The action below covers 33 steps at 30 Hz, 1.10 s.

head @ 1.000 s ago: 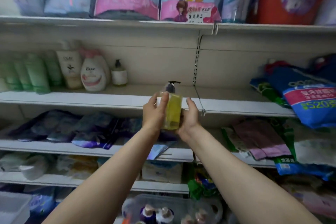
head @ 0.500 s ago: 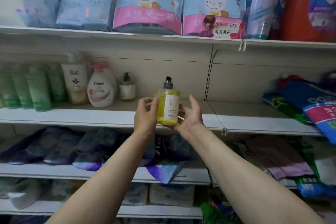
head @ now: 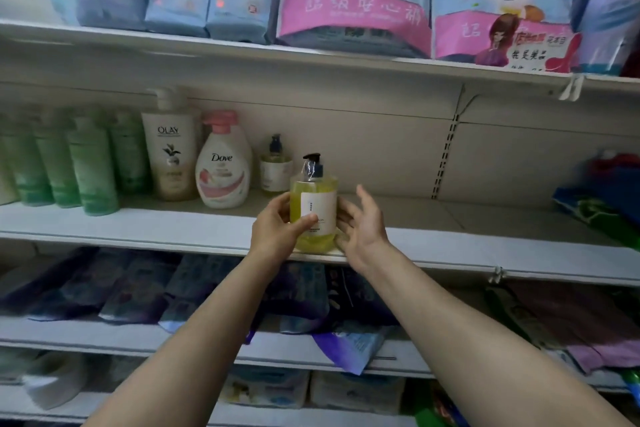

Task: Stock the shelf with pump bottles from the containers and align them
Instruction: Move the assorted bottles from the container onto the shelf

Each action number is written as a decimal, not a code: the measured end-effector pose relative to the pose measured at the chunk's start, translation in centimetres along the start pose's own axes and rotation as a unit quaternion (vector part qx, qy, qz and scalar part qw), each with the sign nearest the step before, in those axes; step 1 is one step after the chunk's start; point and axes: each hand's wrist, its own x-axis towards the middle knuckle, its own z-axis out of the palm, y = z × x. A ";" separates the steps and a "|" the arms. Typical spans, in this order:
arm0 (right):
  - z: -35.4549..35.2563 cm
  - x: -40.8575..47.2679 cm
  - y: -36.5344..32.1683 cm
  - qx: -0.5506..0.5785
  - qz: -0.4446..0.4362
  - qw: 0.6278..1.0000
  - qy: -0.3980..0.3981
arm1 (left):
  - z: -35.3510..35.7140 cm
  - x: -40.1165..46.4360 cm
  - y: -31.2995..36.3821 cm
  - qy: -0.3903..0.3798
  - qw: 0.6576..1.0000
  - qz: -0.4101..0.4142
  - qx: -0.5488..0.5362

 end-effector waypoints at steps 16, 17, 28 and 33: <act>4.8 9.5 3.3 -0.157 -0.009 0.987 0.012 | -4.2 9.5 -4.7 0.010 0.995 -0.093 0.043; 5.1 10.0 3.5 -0.161 -0.010 0.987 0.015 | -4.4 9.9 -4.9 0.017 0.994 -0.098 0.040; 6.6 13.2 4.1 -0.168 0.014 0.985 -0.032 | -4.7 11.7 -5.9 0.061 0.989 -0.115 0.066; 5.6 12.5 3.1 -0.198 0.005 0.980 -0.028 | -3.5 10.7 -4.6 0.097 0.985 -0.128 0.056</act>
